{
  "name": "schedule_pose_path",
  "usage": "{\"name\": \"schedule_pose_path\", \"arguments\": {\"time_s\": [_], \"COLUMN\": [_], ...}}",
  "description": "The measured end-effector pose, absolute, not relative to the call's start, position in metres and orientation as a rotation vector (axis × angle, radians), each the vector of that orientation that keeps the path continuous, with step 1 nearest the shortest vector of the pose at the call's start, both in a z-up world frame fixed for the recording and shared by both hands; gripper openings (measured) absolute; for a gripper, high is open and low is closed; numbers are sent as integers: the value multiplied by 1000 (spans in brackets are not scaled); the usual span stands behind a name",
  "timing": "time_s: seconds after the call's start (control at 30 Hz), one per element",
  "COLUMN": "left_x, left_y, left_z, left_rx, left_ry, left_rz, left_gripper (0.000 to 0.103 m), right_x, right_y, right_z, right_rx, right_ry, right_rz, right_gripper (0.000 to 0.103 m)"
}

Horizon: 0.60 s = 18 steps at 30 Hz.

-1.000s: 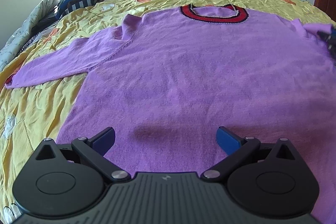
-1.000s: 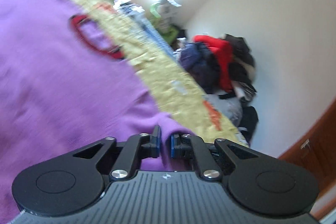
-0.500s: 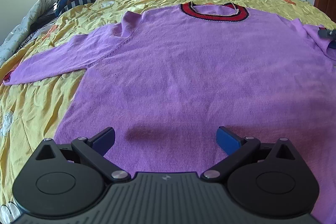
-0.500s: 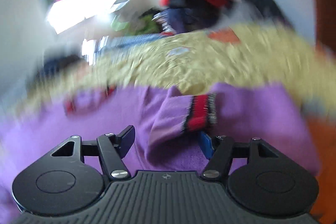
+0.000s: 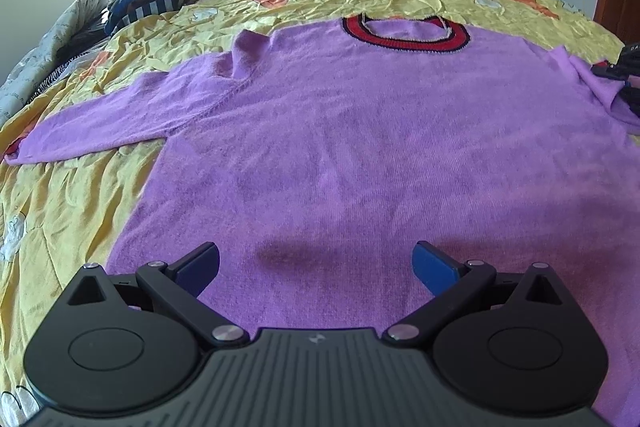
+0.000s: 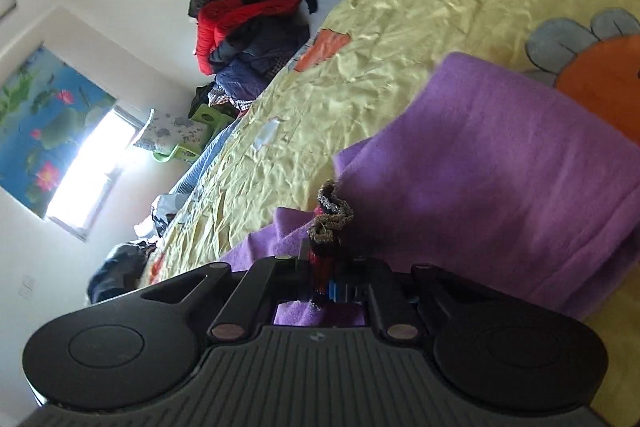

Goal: Fold small clothes
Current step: 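Lift the cuff with the right tool and carry it across the sweater body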

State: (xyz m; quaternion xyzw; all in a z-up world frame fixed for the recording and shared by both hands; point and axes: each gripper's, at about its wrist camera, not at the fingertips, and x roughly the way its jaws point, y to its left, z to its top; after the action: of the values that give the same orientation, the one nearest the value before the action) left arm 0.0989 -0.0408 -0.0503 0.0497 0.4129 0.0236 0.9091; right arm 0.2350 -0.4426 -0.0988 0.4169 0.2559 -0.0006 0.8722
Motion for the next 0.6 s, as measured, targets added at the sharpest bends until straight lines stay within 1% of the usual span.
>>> {"name": "schedule_pose_path", "arguments": {"time_s": [0.2,0.37,0.5,0.6], "left_x": [106,105,104,105], "left_y": [-34,-30,-23,-14], "left_z": [-46,-46,-47,-47], "left_rx": [68,53,49,43], "left_ry": [841,839,834,830], "left_rz": [40,18,20,29], "left_gripper": [103,103,103,103], "right_x": [234,234,236,236], "right_y": [-408,-365,-335,-309], "right_z": [-69,-46,-36,-29], "right_rx": [722,526,438,321], "right_ry": [540,541,545,536], "right_rz": [58,75,101,100], "right_gripper": [12,12,12,12]}}
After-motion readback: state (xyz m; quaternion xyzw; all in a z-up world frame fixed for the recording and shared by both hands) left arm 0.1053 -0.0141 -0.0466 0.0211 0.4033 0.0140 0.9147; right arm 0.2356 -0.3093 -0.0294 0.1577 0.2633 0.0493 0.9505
